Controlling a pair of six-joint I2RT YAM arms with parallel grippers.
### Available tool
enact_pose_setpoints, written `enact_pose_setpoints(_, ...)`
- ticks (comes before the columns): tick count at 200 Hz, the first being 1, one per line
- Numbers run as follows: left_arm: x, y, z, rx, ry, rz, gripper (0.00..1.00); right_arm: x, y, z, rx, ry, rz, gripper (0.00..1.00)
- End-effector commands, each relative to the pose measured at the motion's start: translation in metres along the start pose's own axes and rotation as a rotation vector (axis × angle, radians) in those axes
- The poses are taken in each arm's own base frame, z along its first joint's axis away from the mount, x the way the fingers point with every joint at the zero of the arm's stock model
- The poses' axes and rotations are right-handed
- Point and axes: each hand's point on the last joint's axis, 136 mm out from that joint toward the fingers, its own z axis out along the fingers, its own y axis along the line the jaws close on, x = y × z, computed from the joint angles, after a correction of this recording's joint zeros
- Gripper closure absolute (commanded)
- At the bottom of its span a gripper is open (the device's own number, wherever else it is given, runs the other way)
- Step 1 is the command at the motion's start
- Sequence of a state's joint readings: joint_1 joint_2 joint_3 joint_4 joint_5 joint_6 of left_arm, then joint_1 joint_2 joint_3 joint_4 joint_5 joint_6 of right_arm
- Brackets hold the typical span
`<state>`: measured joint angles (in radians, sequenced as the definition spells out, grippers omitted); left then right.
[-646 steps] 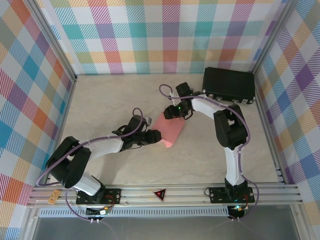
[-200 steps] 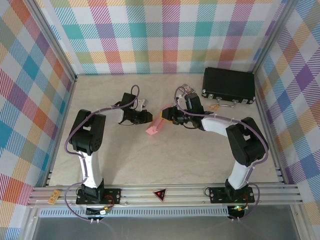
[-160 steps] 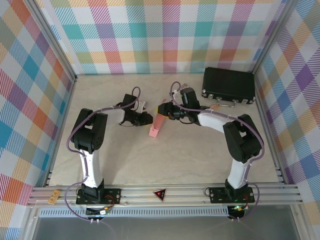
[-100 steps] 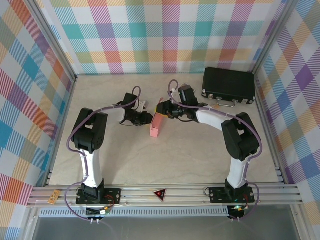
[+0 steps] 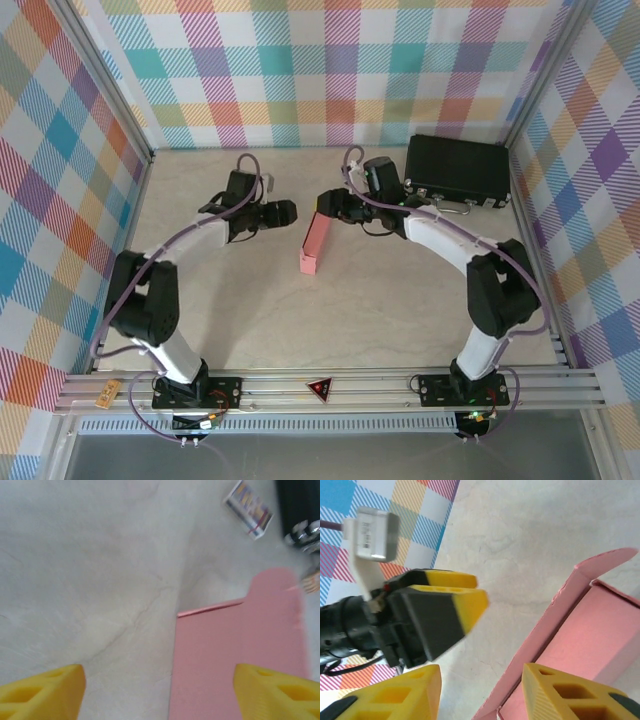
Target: Fold the paper box
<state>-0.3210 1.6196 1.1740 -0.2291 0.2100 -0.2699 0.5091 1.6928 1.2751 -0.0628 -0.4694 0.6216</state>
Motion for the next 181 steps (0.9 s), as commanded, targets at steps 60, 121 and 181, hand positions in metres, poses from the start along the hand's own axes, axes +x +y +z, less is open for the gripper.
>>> enact_pose_setpoints(60,0.026,-0.056,-0.003,-0.199,0.153,0.335,0.04,0.035,-0.098,-0.074,0.264,-0.054,0.11,0.5)
enact_pose_setpoints(121,0.045,-0.06,0.031,-0.358,0.255,0.49,0.04,0.051,-0.119,-0.113,0.312,-0.103,0.146,0.49)
enact_pose_setpoints(181,0.068,-0.069,0.052,-0.297,0.371,0.549,0.22,0.056,-0.126,-0.12,0.322,-0.109,0.162,0.49)
